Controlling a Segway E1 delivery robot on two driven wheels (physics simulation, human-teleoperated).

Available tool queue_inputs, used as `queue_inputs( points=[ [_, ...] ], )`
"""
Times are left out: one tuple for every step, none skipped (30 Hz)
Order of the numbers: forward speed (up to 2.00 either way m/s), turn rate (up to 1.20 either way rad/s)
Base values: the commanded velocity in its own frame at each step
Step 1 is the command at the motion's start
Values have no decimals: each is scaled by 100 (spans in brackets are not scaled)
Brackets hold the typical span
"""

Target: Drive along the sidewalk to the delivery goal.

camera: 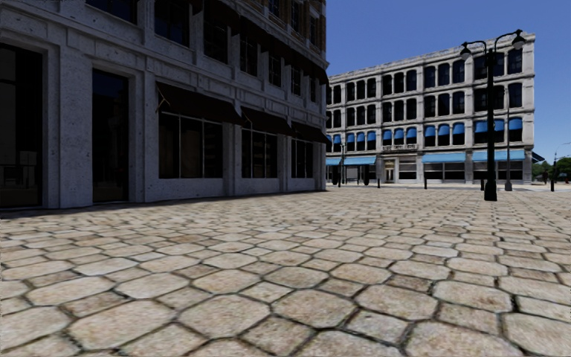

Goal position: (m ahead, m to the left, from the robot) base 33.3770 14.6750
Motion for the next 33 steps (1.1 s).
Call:
queue_inputs(
  points=[
    [200,0],
    [200,0],
    [200,0],
    [200,0],
    [200,0],
    [200,0],
    [200,0],
    [200,0],
    [200,0],
    [200,0],
    [200,0],
    [200,0],
    [200,0],
    [200,0],
    [200,0],
    [200,0],
    [200,-40],
    [200,-67],
    [200,-91],
    [200,-102],
    [200,-105],
    [200,-105],
    [200,-105],
    [200,-105],
    [200,-99],
    [200,-20],
    [200,-7],
    [200,-7],
    [200,-2],
    [200,0],
    [200,0],
    [200,0],
    [200,0]
  ],
)
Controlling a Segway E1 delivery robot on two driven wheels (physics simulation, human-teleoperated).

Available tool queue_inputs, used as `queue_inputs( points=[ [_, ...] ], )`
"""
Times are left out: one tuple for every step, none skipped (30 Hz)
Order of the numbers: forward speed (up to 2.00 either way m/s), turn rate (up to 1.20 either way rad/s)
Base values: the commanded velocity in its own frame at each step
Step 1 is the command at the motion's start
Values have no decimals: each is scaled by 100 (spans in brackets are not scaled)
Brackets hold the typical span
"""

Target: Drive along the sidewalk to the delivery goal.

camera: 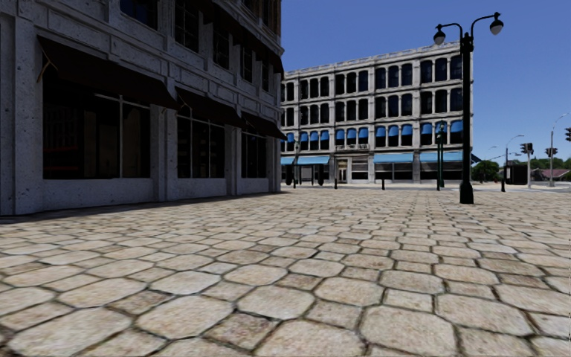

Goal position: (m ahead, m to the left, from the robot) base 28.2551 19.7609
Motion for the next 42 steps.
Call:
queue_inputs(
  points=[
    [200,0],
    [200,0],
    [200,0],
    [200,0],
    [200,0],
    [200,0],
    [200,0],
    [200,0],
    [200,0],
    [200,-17],
    [200,-52],
    [200,-52],
    [200,-80],
    [200,-104],
    [200,-120],
    [200,-120],
    [200,-117],
    [200,-117],
    [200,-44],
    [200,-4],
    [200,-1],
    [200,0],
    [200,0],
    [200,0],
    [200,0],
    [200,0],
    [200,0],
    [200,0],
    [200,0],
    [200,0],
    [200,0],
    [200,0],
    [200,0],
    [200,0],
    [200,0],
    [200,0],
    [200,0],
    [200,0],
    [200,-8],
    [200,-58],
    [200,-82],
    [200,-97]
  ],
)
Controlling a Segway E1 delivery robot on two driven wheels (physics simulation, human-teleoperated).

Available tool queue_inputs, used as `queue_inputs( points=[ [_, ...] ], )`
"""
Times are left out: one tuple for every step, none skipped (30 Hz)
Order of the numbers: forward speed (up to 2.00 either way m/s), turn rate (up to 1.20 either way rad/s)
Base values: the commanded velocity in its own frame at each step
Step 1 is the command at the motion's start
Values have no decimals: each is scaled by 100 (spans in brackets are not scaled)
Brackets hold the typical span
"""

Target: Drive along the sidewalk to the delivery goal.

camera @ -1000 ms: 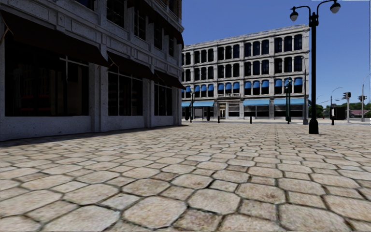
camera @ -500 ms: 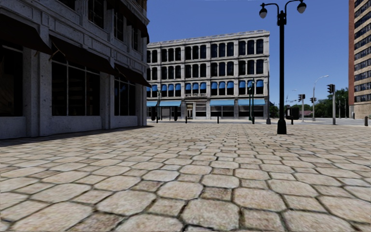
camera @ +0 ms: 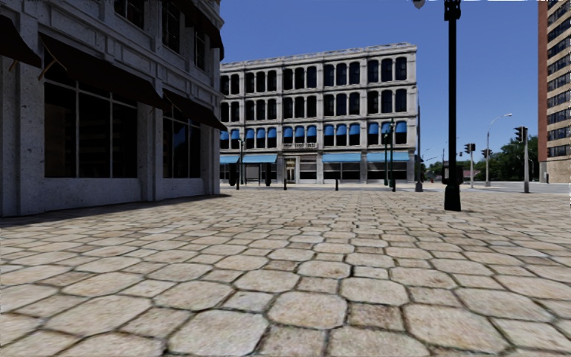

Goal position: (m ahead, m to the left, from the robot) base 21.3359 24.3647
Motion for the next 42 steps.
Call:
queue_inputs(
  points=[
    [200,-97],
    [200,-103],
    [200,-105],
    [200,-106],
    [200,-65],
    [200,-11],
    [200,-11],
    [200,-3],
    [200,-1],
    [200,-1],
    [200,-1],
    [200,0],
    [200,0],
    [200,0],
    [200,0],
    [200,0],
    [200,0],
    [200,0],
    [200,0],
    [200,0],
    [200,0],
    [200,0],
    [200,0],
    [200,0],
    [200,-49],
    [200,-95],
    [200,-120],
    [200,-120],
    [200,-120],
    [200,-120],
    [200,-111],
    [200,-11],
    [200,-3],
    [200,-1],
    [200,0],
    [200,0],
    [200,0],
    [200,0],
    [200,0],
    [200,0],
    [200,0],
    [200,0]
  ],
)
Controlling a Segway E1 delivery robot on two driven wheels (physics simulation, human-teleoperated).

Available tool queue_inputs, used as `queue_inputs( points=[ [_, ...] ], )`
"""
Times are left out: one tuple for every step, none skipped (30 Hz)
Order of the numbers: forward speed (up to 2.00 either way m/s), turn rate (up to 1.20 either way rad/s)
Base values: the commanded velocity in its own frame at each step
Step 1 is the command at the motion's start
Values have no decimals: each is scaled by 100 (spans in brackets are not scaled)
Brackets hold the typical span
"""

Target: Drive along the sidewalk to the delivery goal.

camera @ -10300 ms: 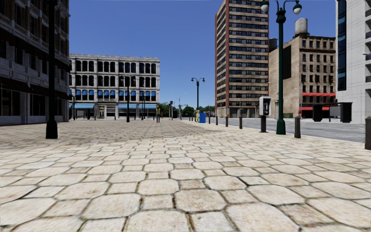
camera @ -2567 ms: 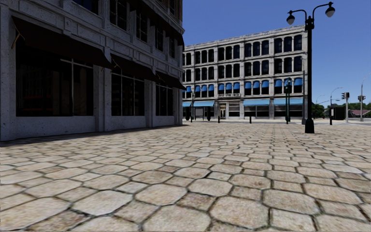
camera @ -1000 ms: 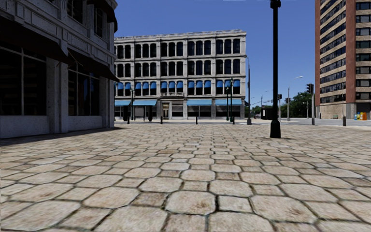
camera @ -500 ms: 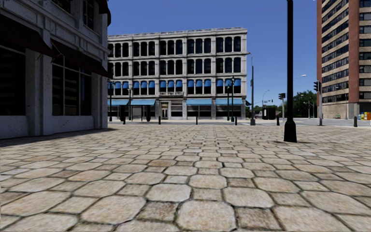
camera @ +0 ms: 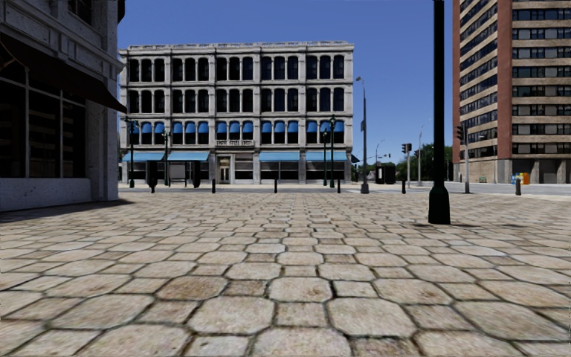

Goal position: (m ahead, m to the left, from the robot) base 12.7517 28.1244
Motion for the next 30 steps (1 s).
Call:
queue_inputs(
  points=[
    [200,0],
    [200,0],
    [200,0],
    [200,0],
    [200,0],
    [200,-19],
    [200,-44],
    [200,-54],
    [200,-57],
    [200,-54],
    [200,-54],
    [200,-43],
    [200,-3],
    [200,0],
    [200,0],
    [200,0],
    [200,0],
    [200,0],
    [200,0],
    [200,0],
    [200,0],
    [200,0],
    [200,0],
    [200,0],
    [200,0],
    [200,0],
    [200,0],
    [200,0],
    [200,0],
    [200,0]
  ],
)
